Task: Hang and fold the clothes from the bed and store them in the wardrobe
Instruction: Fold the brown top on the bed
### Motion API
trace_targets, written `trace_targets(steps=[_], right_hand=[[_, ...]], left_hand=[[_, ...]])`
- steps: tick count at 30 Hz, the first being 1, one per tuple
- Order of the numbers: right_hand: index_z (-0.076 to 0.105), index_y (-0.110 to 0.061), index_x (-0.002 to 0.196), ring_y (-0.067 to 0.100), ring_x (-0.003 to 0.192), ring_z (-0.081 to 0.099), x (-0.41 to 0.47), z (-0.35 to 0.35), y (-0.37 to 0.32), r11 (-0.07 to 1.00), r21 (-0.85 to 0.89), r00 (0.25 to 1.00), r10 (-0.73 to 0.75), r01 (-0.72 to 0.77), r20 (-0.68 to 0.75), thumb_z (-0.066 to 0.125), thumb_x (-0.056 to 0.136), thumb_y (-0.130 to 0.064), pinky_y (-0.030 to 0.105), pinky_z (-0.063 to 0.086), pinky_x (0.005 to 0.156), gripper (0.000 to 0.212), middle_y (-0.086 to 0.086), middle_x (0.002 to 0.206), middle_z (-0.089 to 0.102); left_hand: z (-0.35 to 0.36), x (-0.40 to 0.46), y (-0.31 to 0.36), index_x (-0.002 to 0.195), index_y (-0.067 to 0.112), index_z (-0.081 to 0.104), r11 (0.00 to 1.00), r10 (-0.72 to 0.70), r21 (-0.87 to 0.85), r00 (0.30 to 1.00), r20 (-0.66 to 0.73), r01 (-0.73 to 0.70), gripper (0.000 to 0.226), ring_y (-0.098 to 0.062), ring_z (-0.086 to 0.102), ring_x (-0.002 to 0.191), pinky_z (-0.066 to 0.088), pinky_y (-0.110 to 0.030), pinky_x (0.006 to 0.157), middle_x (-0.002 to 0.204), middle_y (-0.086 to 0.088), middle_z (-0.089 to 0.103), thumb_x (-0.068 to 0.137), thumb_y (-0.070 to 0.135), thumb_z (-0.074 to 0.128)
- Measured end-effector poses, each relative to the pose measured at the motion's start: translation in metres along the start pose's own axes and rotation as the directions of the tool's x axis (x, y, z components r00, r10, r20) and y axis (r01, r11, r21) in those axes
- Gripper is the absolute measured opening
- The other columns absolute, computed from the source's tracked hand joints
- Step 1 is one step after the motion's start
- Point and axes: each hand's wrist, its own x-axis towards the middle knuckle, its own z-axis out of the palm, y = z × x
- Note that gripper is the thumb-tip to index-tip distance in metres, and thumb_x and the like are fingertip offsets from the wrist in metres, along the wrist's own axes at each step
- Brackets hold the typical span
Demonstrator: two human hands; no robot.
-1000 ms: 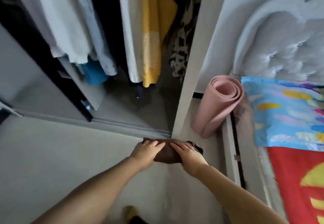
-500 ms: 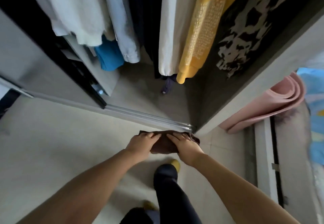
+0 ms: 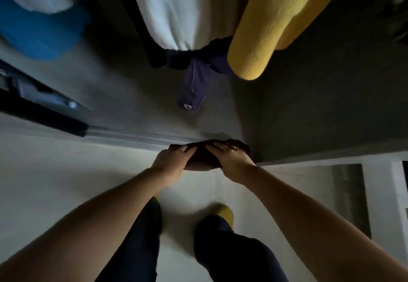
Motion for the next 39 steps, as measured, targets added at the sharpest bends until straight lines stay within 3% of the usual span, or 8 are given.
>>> trace_targets(steps=[4,8,11,15,21,31,35,39], right_hand=[[0.010,-0.029,0.156,0.033,0.143,0.025,0.070,0.015,0.043,0.998,-0.018,0.996,0.066,-0.067,-0.058,0.048,0.093,-0.007,0.043,0.033,0.113,0.076,0.002,0.161,0.015],[0.012,-0.028,0.155,0.036,0.142,0.025,0.151,-0.013,0.105,0.990,-0.038,0.954,0.119,-0.135,-0.276,0.048,0.093,-0.008,0.044,0.034,0.112,0.075,0.004,0.160,0.018],[0.011,-0.030,0.155,0.036,0.144,0.020,0.189,-0.029,0.147,0.976,-0.082,0.894,0.149,-0.201,-0.422,0.047,0.093,-0.002,0.046,0.037,0.109,0.077,0.002,0.161,0.014],[0.009,-0.034,0.155,0.037,0.147,0.009,0.231,-0.016,0.199,0.950,-0.065,0.793,0.216,-0.305,-0.570,0.037,0.095,-0.002,0.049,0.024,0.116,0.073,0.004,0.163,0.009],[-0.008,-0.040,0.152,0.041,0.147,-0.008,0.270,0.072,0.256,0.885,0.071,0.758,0.433,-0.460,-0.487,0.032,0.098,-0.005,0.050,-0.001,0.121,0.076,0.005,0.163,-0.012],[-0.014,-0.043,0.150,0.037,0.148,-0.009,0.272,0.058,0.267,0.861,0.146,0.778,0.504,-0.488,-0.375,0.035,0.096,-0.003,0.050,0.008,0.121,0.083,0.004,0.162,-0.019],[-0.008,-0.034,0.154,0.031,0.150,-0.001,0.227,0.044,0.222,0.879,0.104,0.845,0.476,-0.465,-0.243,0.046,0.098,-0.016,0.055,0.012,0.118,0.080,0.006,0.163,-0.007],[-0.001,-0.028,0.155,0.026,0.150,0.007,0.155,0.036,0.164,0.866,0.170,0.859,0.493,-0.470,-0.140,0.044,0.099,-0.022,0.052,0.015,0.118,0.073,0.005,0.163,0.006]], left_hand=[[0.021,0.086,-0.020,0.151,0.024,0.030,0.992,0.109,0.083,0.982,-0.153,-0.097,0.063,-0.038,0.056,0.111,0.047,-0.042,0.087,0.137,-0.011,0.053,0.092,0.018,0.049],[0.000,0.201,-0.036,0.153,0.023,0.023,0.981,0.186,0.009,0.936,-0.297,-0.192,0.062,-0.035,0.039,0.133,0.031,-0.040,0.108,0.153,-0.012,0.035,0.097,0.007,0.044],[-0.016,0.262,-0.034,0.155,0.028,0.010,0.980,0.175,0.165,0.876,-0.450,-0.111,0.075,-0.033,0.040,0.132,0.038,-0.040,0.102,0.156,-0.004,0.029,0.092,0.008,0.047],[-0.005,0.340,-0.022,0.154,0.031,0.002,0.985,0.155,0.143,0.844,-0.513,-0.093,0.077,-0.028,0.015,0.147,0.030,-0.045,0.113,0.162,0.000,0.012,0.093,0.006,0.041],[0.073,0.414,0.021,0.152,0.036,-0.010,0.994,0.095,0.089,0.944,-0.317,-0.070,0.084,-0.025,-0.007,0.149,0.009,-0.061,0.115,0.162,0.003,-0.011,0.094,0.009,0.045],[0.068,0.422,0.009,0.152,0.033,-0.010,0.974,0.175,-0.108,0.962,-0.211,-0.201,0.099,-0.020,-0.017,0.148,0.008,-0.062,0.114,0.161,0.002,-0.020,0.086,0.052,0.061],[0.058,0.359,0.012,0.154,0.030,-0.004,0.986,0.129,-0.087,0.985,-0.114,-0.139,0.086,-0.023,-0.005,0.150,0.006,-0.059,0.115,0.163,-0.002,-0.006,0.092,0.055,0.050],[0.035,0.278,0.036,0.154,0.025,0.015,0.984,0.167,-0.023,0.969,-0.183,-0.174,0.072,-0.032,0.033,0.138,0.027,-0.044,0.109,0.152,-0.011,0.034,0.094,0.045,0.049]])
